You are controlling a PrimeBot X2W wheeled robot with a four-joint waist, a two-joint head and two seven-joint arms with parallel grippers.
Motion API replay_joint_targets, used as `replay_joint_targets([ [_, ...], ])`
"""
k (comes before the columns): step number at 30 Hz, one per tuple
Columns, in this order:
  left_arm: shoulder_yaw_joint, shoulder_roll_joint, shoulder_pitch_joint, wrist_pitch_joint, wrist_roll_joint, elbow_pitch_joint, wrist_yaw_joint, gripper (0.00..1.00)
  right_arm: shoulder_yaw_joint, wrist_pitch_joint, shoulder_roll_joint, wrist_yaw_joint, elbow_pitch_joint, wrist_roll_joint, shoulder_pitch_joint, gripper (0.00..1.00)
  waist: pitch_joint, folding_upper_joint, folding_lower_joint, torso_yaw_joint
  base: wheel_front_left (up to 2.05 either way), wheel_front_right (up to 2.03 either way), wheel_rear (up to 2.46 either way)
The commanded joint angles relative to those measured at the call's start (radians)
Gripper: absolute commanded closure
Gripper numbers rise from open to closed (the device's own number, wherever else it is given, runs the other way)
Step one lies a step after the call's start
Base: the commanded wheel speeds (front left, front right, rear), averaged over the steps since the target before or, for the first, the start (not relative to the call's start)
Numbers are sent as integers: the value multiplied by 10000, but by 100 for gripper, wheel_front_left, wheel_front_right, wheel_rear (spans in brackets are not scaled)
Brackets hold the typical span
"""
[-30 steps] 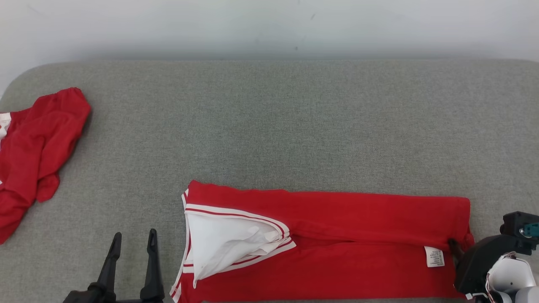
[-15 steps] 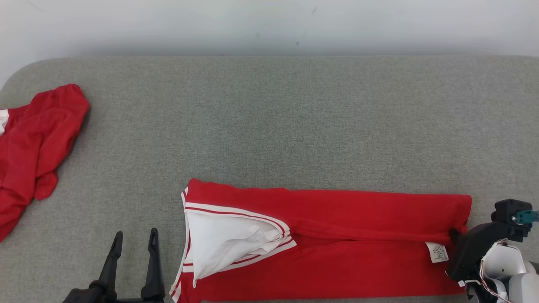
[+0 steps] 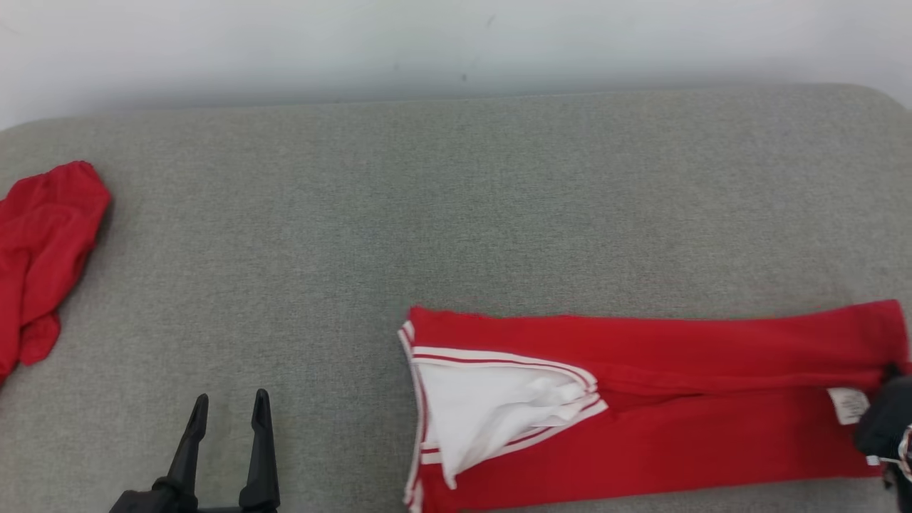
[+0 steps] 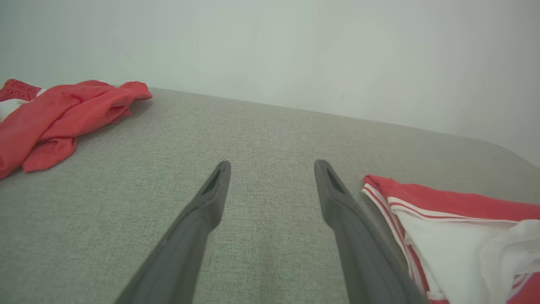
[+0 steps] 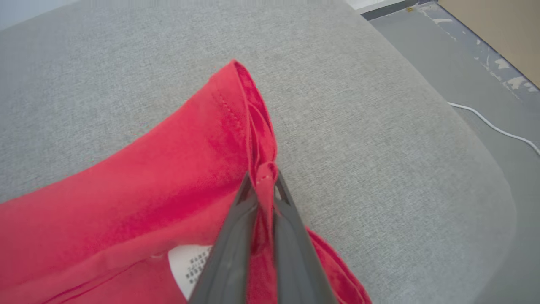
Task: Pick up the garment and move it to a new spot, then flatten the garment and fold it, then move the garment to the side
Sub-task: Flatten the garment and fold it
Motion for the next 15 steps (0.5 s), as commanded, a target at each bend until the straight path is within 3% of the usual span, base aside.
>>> replay_joint_targets([
  [1, 4, -10, 82, -26, 35, -31, -13, 0, -191, -82, -54, -18, -59, -150, -27, 100, 22, -1, 0, -99, 0, 0, 0],
  [9, 19, -10, 126, -26, 54, -73, -13, 0, -1022, -519, 25, -18, -543, -821, 163, 100, 43, -1, 0, -346, 0, 0, 0],
  [15, -106, -9, 95, -26, -51, -9, -14, 0, -218, -353, 362, -18, -1237, -684, 473, 100, -77, -1, 0, -279, 0, 0, 0],
])
